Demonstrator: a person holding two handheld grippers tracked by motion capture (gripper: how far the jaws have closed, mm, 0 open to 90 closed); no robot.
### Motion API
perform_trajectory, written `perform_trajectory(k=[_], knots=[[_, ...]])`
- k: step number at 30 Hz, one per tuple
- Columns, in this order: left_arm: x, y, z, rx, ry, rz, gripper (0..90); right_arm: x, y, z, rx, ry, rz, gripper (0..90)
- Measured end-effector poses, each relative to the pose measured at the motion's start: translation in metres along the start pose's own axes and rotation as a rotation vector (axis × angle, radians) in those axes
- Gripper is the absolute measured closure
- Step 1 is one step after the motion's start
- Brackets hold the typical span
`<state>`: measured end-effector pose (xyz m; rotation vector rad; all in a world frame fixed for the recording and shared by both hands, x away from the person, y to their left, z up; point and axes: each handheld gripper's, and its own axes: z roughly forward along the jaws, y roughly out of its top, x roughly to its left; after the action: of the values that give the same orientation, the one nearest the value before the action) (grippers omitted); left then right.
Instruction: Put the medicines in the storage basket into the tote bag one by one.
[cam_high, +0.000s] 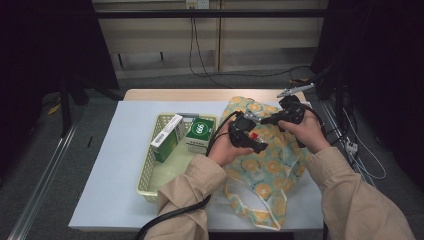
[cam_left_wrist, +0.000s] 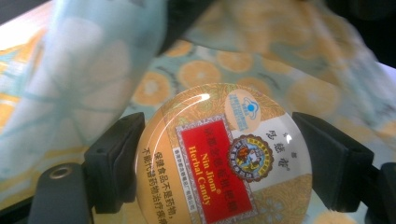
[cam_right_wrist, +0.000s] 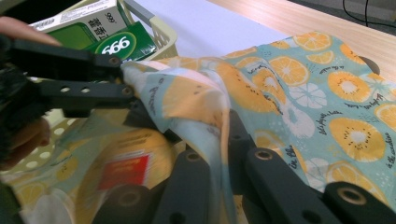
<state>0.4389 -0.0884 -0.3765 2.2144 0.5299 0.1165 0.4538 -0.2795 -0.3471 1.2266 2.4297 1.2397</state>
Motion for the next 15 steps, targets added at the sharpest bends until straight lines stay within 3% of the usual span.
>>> perform_trajectory(k=[3, 6, 10, 15], knots=[[0.006, 0.005, 0.004, -0.001, 0.044, 0.005, 20.6, -0.001, 0.000, -0.001, -0.008, 0.003, 0.005, 89.4], [0.013, 0.008, 0.008, -0.012, 0.093, -0.016, 20.3, -0.003, 0.001, -0.001, -0.007, 0.002, 0.014, 89.4], [0.014, 0.009, 0.011, -0.011, 0.095, -0.013, 16.5, -0.004, 0.001, 0.001, -0.008, 0.005, 0.015, 89.3], [0.009, 0.008, 0.000, -0.014, 0.074, -0.004, 15.9, -0.006, -0.001, -0.001, -0.010, -0.001, 0.018, 89.3]])
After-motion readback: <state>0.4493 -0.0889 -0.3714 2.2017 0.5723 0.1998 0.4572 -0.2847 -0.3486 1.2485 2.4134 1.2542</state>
